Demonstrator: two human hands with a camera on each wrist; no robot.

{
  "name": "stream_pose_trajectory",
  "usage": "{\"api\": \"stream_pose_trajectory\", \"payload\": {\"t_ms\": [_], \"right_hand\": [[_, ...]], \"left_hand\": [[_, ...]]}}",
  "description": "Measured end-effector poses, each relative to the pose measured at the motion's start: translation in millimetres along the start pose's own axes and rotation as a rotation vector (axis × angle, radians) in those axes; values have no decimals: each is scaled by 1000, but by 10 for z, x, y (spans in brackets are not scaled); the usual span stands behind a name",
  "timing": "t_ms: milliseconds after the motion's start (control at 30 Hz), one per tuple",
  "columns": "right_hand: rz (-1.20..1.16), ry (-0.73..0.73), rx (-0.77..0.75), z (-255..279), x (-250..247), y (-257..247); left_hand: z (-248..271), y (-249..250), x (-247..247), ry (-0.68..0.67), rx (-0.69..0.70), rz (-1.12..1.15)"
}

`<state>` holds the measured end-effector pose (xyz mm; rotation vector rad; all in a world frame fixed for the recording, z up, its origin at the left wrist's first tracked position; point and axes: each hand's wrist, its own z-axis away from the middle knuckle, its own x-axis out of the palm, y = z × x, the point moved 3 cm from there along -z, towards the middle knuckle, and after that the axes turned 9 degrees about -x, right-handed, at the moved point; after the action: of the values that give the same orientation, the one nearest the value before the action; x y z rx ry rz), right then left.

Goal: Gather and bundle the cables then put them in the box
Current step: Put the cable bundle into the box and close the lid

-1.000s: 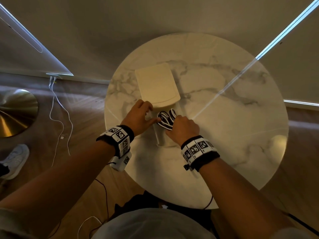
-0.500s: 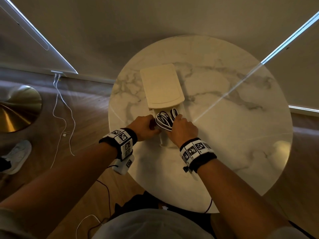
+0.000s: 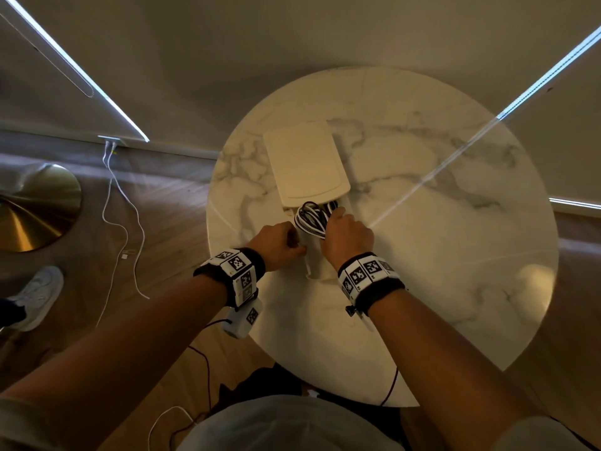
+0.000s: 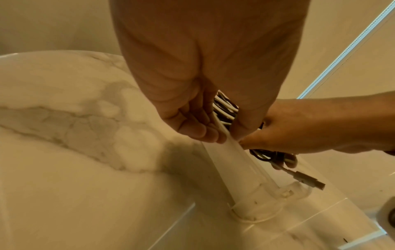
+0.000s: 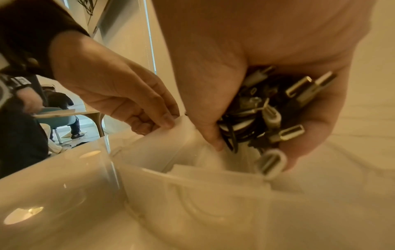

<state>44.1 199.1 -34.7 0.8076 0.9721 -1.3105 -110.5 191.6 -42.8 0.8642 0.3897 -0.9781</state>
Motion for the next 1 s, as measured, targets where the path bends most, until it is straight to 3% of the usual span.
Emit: {"api": "stream_pose_trajectory", "payload": {"t_ms": [433,533,667,1000], "right_hand": [[-72,21,-91,101,159,82],[-75,24,-104,151,203,113],[-86,2,-86,159,198,93],[-234,106,-133,234,283,134]], "left_hand": [[33,4,-30,69,27,79],[82,49,-51,169,121,183],[105,85,-55,205,282,179],[-113,129,-159,352,369,102]]}}
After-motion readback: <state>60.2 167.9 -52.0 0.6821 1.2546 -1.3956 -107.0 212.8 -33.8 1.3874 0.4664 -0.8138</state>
